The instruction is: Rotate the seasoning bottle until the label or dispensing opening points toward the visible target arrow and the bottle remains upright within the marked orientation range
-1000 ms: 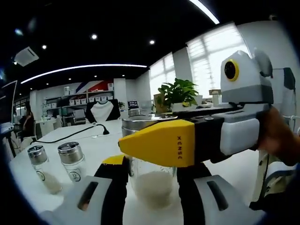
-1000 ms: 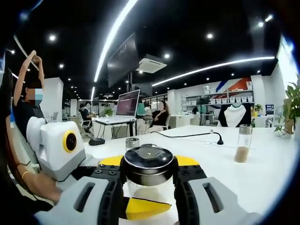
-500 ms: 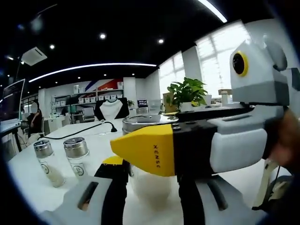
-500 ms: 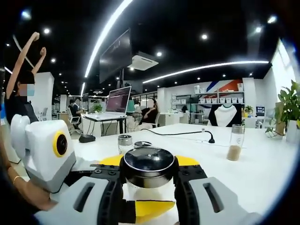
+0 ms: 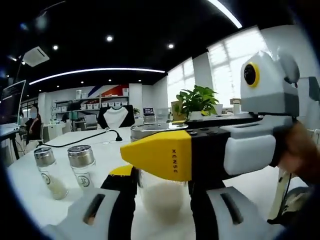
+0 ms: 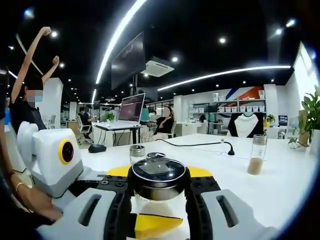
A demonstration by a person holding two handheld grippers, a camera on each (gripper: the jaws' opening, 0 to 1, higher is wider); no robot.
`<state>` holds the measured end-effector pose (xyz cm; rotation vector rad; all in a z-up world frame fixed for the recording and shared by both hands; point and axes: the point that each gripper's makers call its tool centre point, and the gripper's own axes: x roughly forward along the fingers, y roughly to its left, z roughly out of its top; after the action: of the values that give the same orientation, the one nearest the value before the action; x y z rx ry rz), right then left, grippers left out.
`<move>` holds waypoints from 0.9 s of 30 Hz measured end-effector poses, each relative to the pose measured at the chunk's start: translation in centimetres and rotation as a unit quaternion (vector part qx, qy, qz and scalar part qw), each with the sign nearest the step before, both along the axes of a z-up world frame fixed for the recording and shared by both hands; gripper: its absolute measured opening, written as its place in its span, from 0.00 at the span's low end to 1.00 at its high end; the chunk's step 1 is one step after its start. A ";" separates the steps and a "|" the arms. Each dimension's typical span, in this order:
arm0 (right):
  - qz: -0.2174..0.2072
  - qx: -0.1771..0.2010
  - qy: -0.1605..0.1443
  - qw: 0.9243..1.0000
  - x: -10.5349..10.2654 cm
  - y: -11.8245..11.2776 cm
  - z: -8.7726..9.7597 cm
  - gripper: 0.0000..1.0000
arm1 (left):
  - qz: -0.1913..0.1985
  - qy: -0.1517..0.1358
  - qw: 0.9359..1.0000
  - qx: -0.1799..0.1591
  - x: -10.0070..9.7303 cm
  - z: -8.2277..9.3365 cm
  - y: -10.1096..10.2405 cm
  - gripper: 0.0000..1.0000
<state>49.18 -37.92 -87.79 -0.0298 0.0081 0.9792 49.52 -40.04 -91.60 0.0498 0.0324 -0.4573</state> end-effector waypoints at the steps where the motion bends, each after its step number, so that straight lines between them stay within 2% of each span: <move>1: 0.008 0.001 -0.001 1.000 0.1 0.0 0.0 0.39 | -0.009 -0.001 1.000 -0.002 -0.1 0.1 0.0 0.42; 6: 0.040 0.005 -0.003 0.999 0.0 0.2 0.1 0.38 | -0.031 -0.011 0.999 0.019 -0.1 0.4 -0.2 0.43; 8: 0.074 0.008 -0.002 0.997 -0.2 0.3 0.1 0.38 | -0.039 -0.016 0.999 0.022 0.0 0.6 -0.1 0.43; 11: 0.097 0.005 -0.003 0.995 -0.3 0.4 0.1 0.38 | -0.056 -0.017 0.998 0.020 0.0 0.8 -0.1 0.43; 15: 0.126 -0.001 0.000 0.992 -0.4 0.5 0.0 0.38 | -0.073 -0.022 0.997 0.035 0.0 0.8 -0.1 0.45; 17: 0.133 0.000 0.001 0.991 -0.4 0.5 0.0 0.38 | -0.091 -0.016 0.996 0.006 -0.1 1.0 -0.4 0.44; 18: 0.154 0.002 0.004 0.988 -0.4 0.6 0.0 0.39 | -0.096 -0.017 0.995 -0.003 0.0 1.2 -0.2 0.44; 23: 0.183 -0.003 0.001 0.983 -0.5 0.7 -0.1 0.39 | -0.110 -0.017 0.994 0.007 0.3 1.1 0.1 0.46; 26: 0.203 0.003 0.000 0.979 -0.5 0.7 -0.1 0.39 | -0.132 -0.008 0.991 -0.006 0.3 1.1 -0.2 0.46; 27: 0.206 0.004 -0.001 0.979 -0.5 0.6 -0.1 0.39 | -0.142 0.004 0.990 -0.024 0.2 1.0 -0.3 0.46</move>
<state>48.68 -37.28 -87.89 -0.0254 -0.0035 1.3941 49.76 -40.36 -90.55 0.0055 0.0226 -0.7425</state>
